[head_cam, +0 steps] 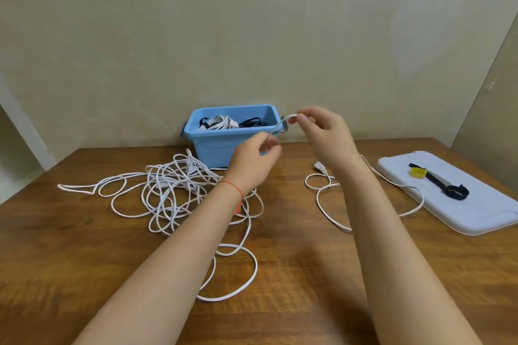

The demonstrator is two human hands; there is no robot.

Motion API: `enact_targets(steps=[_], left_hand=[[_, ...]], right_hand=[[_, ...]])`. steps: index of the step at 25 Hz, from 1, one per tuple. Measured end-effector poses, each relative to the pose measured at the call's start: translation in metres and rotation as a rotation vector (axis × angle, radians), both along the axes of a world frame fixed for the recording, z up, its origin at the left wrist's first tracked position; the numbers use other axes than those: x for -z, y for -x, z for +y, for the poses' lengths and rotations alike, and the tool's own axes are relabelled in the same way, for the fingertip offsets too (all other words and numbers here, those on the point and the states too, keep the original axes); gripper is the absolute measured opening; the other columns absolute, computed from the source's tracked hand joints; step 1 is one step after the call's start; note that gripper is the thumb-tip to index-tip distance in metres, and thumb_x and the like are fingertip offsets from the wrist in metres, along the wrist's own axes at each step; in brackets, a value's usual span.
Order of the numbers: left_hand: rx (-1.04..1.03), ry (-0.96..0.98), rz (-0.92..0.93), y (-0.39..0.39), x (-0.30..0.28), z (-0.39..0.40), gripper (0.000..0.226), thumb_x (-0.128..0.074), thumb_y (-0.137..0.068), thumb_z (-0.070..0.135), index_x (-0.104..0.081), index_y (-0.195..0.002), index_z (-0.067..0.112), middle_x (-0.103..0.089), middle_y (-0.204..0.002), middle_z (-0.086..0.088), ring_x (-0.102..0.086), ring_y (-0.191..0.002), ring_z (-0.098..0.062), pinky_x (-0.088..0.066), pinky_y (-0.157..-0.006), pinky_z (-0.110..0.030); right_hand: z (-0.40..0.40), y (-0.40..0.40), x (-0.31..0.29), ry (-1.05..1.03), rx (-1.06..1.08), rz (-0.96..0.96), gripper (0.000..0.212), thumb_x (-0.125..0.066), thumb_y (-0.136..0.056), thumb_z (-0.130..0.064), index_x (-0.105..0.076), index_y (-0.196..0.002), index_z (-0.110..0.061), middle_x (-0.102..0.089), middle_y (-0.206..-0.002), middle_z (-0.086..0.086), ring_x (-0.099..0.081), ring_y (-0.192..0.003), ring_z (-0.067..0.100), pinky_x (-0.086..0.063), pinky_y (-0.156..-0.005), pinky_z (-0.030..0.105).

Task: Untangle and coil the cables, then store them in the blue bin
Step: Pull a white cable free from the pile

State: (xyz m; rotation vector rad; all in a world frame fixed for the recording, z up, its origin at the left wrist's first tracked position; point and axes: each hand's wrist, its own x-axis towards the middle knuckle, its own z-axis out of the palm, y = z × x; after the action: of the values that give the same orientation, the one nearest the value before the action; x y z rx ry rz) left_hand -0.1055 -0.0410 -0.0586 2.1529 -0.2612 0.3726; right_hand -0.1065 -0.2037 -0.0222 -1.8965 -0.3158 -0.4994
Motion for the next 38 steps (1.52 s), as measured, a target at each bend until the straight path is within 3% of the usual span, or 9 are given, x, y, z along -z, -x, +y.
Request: enact_targets(steps=[3, 7, 12, 15, 20, 23, 26, 34, 38], left_hand=[[0.026, 0.246, 0.215, 0.007, 0.002, 0.002, 0.038, -0.053, -0.099, 0.042, -0.065, -0.074, 0.017, -0.069, -0.071, 0.005, -0.065, -0.074, -0.015, -0.051, -0.078, -0.035], [0.282, 0.578, 0.406, 0.019, 0.002, -0.006, 0.045, -0.049, -0.102, 0.043, -0.057, -0.069, 0.014, -0.064, -0.065, -0.008, -0.066, -0.070, -0.021, -0.056, -0.075, -0.036], [0.381, 1.003, 0.421, 0.015, -0.011, -0.020, 0.045, -0.036, -0.105, 0.046, -0.052, -0.077, 0.013, -0.038, -0.051, 0.000, -0.034, -0.040, -0.011, -0.028, -0.039, -0.021], [0.278, 0.901, 0.301, 0.008, -0.006, -0.020, 0.041, -0.035, -0.108, 0.037, -0.064, -0.094, 0.011, -0.063, -0.071, -0.005, -0.054, -0.062, -0.012, -0.034, -0.045, -0.021], [0.166, 0.697, 0.158, -0.001, -0.001, 0.007, 0.038, -0.029, -0.108, 0.041, -0.066, -0.115, 0.032, -0.068, -0.118, 0.007, -0.060, -0.114, -0.010, -0.042, -0.096, -0.029], [-0.026, 0.374, 0.091, -0.002, -0.005, 0.017, 0.036, -0.031, -0.107, 0.044, -0.066, -0.118, 0.039, -0.056, -0.105, 0.024, -0.049, -0.090, 0.008, -0.037, -0.077, -0.015], [0.053, 0.151, 0.197, -0.005, 0.001, 0.016, 0.036, -0.030, -0.108, 0.038, -0.064, -0.110, 0.028, -0.069, -0.085, 0.003, -0.053, -0.059, 0.004, -0.039, -0.062, -0.024], [0.384, 0.356, 0.597, 0.004, -0.005, 0.008, 0.058, -0.032, -0.100, 0.064, -0.046, -0.070, 0.016, -0.030, -0.052, 0.001, -0.029, -0.044, -0.013, -0.028, -0.041, -0.023], [0.335, 0.391, 0.562, 0.002, -0.004, 0.012, 0.055, -0.039, -0.098, 0.063, -0.038, -0.064, 0.020, -0.027, -0.051, 0.003, -0.024, -0.042, -0.011, -0.022, -0.039, -0.021]], right_hand=[[-0.006, 0.002, -0.004, -0.179, 0.126, -0.103, 0.019, -0.059, -0.098, -0.023, -0.072, -0.093, -0.010, -0.047, -0.063, 0.004, -0.031, -0.048, 0.004, -0.026, -0.046, 0.016], [-0.010, -0.004, 0.001, -0.220, 0.250, -0.085, 0.025, -0.062, -0.096, -0.031, -0.070, -0.083, -0.012, -0.050, -0.060, 0.001, -0.035, -0.047, 0.005, -0.030, -0.046, 0.018], [0.005, -0.011, 0.018, 0.528, 0.156, 0.262, 0.023, -0.053, -0.097, -0.026, -0.069, -0.085, -0.015, -0.063, -0.075, 0.004, -0.059, -0.072, 0.025, -0.044, -0.066, 0.031], [0.030, 0.000, 0.023, 0.893, -0.140, 0.445, 0.015, -0.047, -0.097, -0.012, -0.059, -0.088, -0.013, -0.060, -0.079, 0.004, -0.055, -0.073, 0.021, -0.044, -0.066, 0.031], [0.030, 0.010, 0.012, 0.954, -0.326, 0.543, 0.033, -0.046, -0.100, -0.012, -0.056, -0.130, -0.022, -0.064, -0.080, 0.001, -0.055, -0.063, 0.015, -0.048, -0.059, 0.025], [0.028, 0.013, 0.005, 0.901, -0.335, 0.494, 0.023, -0.052, -0.097, -0.014, -0.065, -0.114, -0.022, -0.068, -0.079, 0.000, -0.057, -0.063, 0.012, -0.047, -0.059, 0.022], [0.020, 0.010, 0.003, 0.759, -0.231, 0.359, 0.010, -0.059, -0.090, -0.014, -0.061, -0.093, -0.023, -0.070, -0.078, -0.003, -0.061, -0.065, 0.011, -0.046, -0.058, 0.025], [0.005, 0.002, 0.002, 0.469, -0.213, 0.109, 0.009, -0.077, -0.082, -0.010, -0.070, -0.079, -0.015, -0.071, -0.073, -0.005, -0.063, -0.069, 0.011, -0.050, -0.072, 0.027], [0.009, 0.006, 0.000, 0.447, -0.247, 0.123, 0.005, -0.072, -0.089, -0.015, -0.070, -0.086, -0.011, -0.063, -0.063, 0.006, -0.053, -0.049, 0.014, -0.045, -0.050, 0.025]])
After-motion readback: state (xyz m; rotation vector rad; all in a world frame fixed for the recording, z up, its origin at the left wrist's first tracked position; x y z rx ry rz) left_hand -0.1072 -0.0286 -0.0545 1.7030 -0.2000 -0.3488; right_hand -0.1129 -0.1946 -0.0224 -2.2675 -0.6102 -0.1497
